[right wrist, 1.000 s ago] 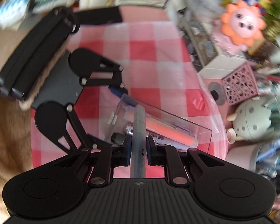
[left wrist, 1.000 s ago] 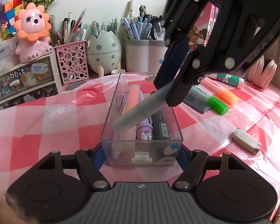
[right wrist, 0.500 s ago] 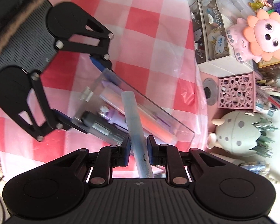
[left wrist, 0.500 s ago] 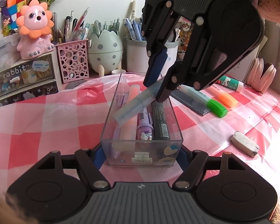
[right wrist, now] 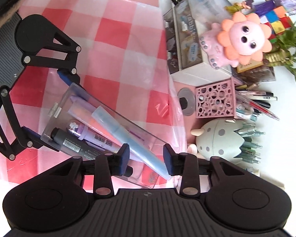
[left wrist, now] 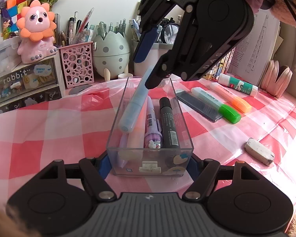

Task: Organize stationery
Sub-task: 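Lift the light blue marker with the right gripper and drop it into the clear box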

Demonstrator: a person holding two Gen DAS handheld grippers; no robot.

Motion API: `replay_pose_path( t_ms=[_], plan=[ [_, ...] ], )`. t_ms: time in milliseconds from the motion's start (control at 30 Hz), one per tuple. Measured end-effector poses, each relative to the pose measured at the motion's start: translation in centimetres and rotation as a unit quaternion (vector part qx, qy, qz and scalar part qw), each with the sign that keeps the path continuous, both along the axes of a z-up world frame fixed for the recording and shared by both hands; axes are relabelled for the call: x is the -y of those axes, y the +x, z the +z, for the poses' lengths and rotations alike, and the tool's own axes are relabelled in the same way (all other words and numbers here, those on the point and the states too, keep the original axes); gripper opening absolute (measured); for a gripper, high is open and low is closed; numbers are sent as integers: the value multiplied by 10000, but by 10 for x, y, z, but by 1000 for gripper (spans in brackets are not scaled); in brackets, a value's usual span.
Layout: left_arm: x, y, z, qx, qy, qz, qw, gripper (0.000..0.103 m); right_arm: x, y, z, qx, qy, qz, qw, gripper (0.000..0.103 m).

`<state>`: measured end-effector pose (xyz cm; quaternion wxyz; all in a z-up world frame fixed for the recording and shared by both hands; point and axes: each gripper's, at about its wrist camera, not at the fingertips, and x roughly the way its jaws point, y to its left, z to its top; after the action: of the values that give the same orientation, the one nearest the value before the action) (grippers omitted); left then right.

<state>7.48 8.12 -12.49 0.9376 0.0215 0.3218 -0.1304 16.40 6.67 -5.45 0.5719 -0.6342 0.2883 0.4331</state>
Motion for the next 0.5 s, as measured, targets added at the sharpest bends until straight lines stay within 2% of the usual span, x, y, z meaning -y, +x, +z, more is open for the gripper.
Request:
replay_pose_path(
  t_ms=[167, 233, 367, 433, 500],
  plan=[
    [1, 0, 0, 1, 44, -9, 10000, 47, 5, 2, -3, 38, 10, -182, 9998, 35],
    [1, 0, 0, 2, 52, -10, 10000, 47, 6, 4, -8, 91, -15, -203, 9998, 27],
    [1, 0, 0, 2, 54, -14, 10000, 47, 4, -3, -26, 442, -255, 131, 9986, 17],
    [1, 1, 0, 2, 54, -14, 10000, 47, 3, -9, -35, 715, -328, 387, 9961, 16],
    [1, 1, 0, 3, 50, -13, 10000, 47, 2, -15, -39, 785, -309, 555, 9949, 15]
  ],
)
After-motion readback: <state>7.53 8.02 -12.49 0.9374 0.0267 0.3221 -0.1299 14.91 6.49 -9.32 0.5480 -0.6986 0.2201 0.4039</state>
